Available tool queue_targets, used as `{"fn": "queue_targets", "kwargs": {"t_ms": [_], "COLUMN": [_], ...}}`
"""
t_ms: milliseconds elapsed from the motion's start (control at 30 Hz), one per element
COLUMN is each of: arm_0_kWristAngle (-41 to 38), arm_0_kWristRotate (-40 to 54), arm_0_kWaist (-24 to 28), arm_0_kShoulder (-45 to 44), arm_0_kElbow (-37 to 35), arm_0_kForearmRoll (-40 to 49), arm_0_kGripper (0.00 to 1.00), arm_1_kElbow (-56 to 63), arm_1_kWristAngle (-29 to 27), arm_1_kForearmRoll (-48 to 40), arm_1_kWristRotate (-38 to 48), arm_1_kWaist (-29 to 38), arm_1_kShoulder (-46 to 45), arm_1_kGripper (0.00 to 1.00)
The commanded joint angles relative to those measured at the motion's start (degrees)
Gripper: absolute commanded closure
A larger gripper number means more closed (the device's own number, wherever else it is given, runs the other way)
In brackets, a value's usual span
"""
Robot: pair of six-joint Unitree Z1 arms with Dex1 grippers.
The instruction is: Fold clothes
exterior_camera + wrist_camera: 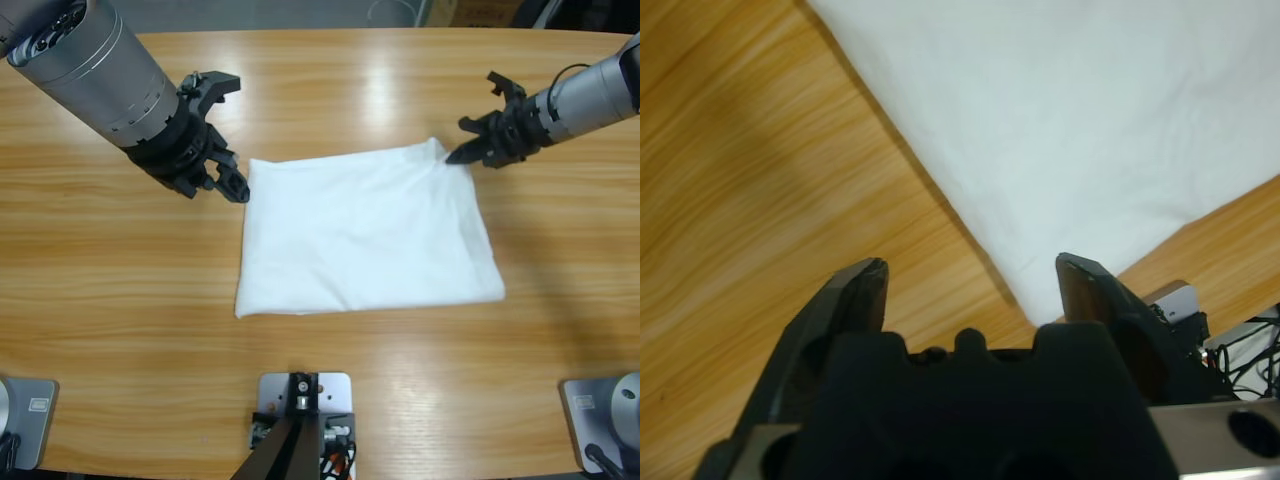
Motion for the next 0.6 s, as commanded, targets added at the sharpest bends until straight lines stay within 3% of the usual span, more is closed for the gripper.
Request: {"fn": "queue_targets", "kwargs": {"t_ms": [33,267,500,533,567,600], "arm_0_kWristAngle": [-1.3,-1.8,-2.3,-2.4,-2.4,-2.5], "arm_0_kWristRotate": [-0.8,-1.8,-1.8,-1.8,-1.8,-1.8], "arm_0_kWaist": [-0.9,-1.9,-2.1,-2.2,-2.3,-2.3], "arm_0_kShoulder": [-0.5,0.4,0.0,-0.2,-0.3,-0.3], "arm_0_kElbow": [4.0,5.4,5.9,6.2,6.5,6.8], "arm_0_kForearmRoll": [-2.4,-4.6,-4.7,-4.7,-4.8,-5.0], "arm_0_kGripper": [0.331,0.332,0.335,0.335,0.334,0.333], "arm_1_kElbow": [1.9,2.4,2.1,2.1,2.0,1.8], "arm_1_kWristAngle": [4.2,6.3,2.8,1.2,-0.3,-1.2], "arm_1_kForearmRoll": [-2.8,-4.3,-7.0,-6.5,-5.1,-4.0], "arm_1_kWristRotate": [-3.3,-3.3,-0.4,1.1,2.2,2.8], "arm_1_kWaist": [0.0,2.5,1.9,1.9,2.0,2.2], "arm_1_kShoulder": [-4.2,-14.2,-0.5,-0.1,-0.1,-0.2], "arm_1_kGripper": [1.0,1.0,1.0,0.92,0.416,0.066]}}
